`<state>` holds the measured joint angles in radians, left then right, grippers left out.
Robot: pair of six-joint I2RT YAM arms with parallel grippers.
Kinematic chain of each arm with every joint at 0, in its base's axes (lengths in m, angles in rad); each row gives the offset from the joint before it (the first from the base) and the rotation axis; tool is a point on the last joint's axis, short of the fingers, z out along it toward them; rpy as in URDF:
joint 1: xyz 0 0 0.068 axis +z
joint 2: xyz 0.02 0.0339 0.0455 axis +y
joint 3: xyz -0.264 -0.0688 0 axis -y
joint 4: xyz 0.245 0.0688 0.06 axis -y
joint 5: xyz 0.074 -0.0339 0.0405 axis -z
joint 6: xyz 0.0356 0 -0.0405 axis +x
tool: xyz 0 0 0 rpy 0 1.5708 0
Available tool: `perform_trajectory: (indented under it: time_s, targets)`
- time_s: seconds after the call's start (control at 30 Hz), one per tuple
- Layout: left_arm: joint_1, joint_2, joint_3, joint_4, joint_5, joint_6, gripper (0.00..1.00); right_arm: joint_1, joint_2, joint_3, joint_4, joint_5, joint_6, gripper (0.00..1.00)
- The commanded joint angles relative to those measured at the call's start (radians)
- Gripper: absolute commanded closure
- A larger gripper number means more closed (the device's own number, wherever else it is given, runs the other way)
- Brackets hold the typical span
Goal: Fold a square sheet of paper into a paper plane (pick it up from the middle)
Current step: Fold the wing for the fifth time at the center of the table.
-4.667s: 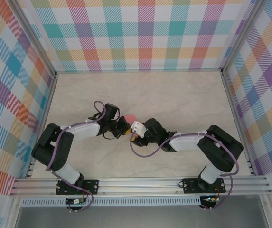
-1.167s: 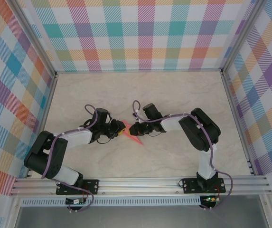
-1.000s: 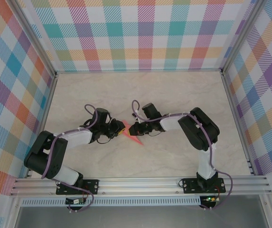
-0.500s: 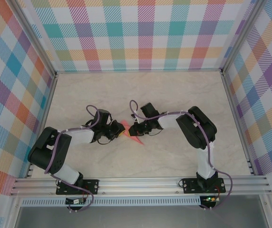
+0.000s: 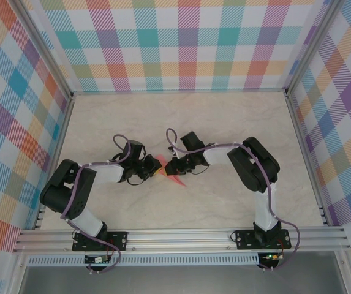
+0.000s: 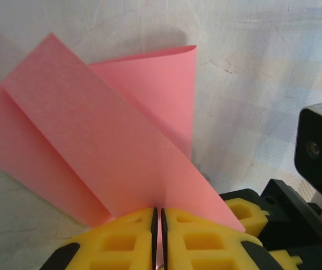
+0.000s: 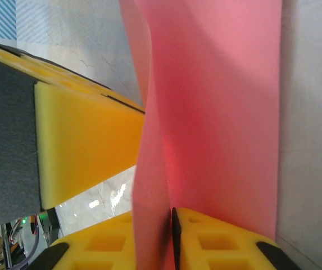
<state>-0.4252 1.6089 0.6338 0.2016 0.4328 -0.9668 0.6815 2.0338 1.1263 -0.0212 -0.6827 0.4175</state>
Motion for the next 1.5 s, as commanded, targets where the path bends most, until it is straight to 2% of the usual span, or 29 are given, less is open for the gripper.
perform_trajectory:
  time_s: [0.0, 0.33, 0.53, 1.0, 1.17, 1.47]
  targets:
    - [-0.009, 0.02, 0.023, -0.03, -0.026, 0.027, 0.88, 0.001, -0.024, 0.015, -0.073, 0.003, -0.049, 0.75]
    - [-0.009, 0.054, 0.044, -0.045, -0.031, 0.028, 0.89, 0.001, -0.088, -0.014, -0.107, 0.066, -0.089, 0.67]
    - [-0.009, 0.064, 0.05, -0.05, -0.031, 0.032, 0.89, 0.0, -0.133, -0.016, -0.151, 0.126, -0.14, 0.66]
    - [-0.009, 0.072, 0.056, -0.051, -0.022, 0.034, 0.89, 0.0, -0.111, -0.007, -0.23, 0.119, -0.21, 0.67]
    - [-0.008, 0.072, 0.06, -0.057, -0.025, 0.036, 0.89, 0.0, -0.086, 0.002, -0.241, 0.121, -0.217, 0.72]
    - [-0.009, 0.056, 0.072, -0.079, -0.028, 0.044, 0.89, 0.0, -0.077, -0.022, -0.218, 0.128, -0.197, 0.88]
